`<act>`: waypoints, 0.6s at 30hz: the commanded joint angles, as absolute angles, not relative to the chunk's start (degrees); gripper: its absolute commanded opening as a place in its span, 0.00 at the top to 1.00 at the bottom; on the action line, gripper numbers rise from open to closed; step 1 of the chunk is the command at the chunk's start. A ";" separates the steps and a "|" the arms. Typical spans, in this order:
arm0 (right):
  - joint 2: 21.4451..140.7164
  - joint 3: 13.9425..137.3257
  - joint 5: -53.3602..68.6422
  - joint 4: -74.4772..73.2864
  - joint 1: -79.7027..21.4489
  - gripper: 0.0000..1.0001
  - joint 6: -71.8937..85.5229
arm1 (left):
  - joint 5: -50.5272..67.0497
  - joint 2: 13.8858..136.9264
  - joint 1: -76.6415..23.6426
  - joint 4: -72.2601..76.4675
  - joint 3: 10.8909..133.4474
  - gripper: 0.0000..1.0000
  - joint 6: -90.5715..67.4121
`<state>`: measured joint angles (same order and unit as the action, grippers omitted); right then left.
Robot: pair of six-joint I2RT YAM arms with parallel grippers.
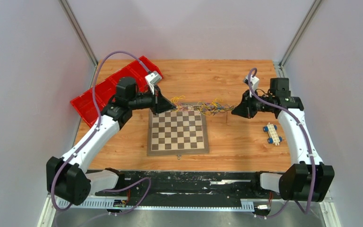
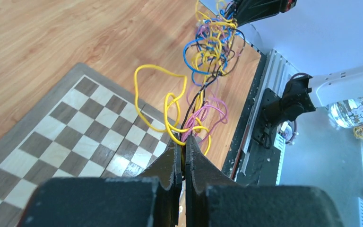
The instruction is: Untangle the cables
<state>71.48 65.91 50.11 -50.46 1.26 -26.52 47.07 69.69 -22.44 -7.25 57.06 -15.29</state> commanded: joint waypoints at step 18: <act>78.54 73.36 45.79 -56.26 24.52 1.00 -40.60 | 54.25 62.72 15.06 -30.42 63.35 1.00 3.55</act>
<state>76.25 69.97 47.59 -56.62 21.65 -36.38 52.84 63.77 8.27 -23.44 58.92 -4.86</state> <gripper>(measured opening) 0.030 0.019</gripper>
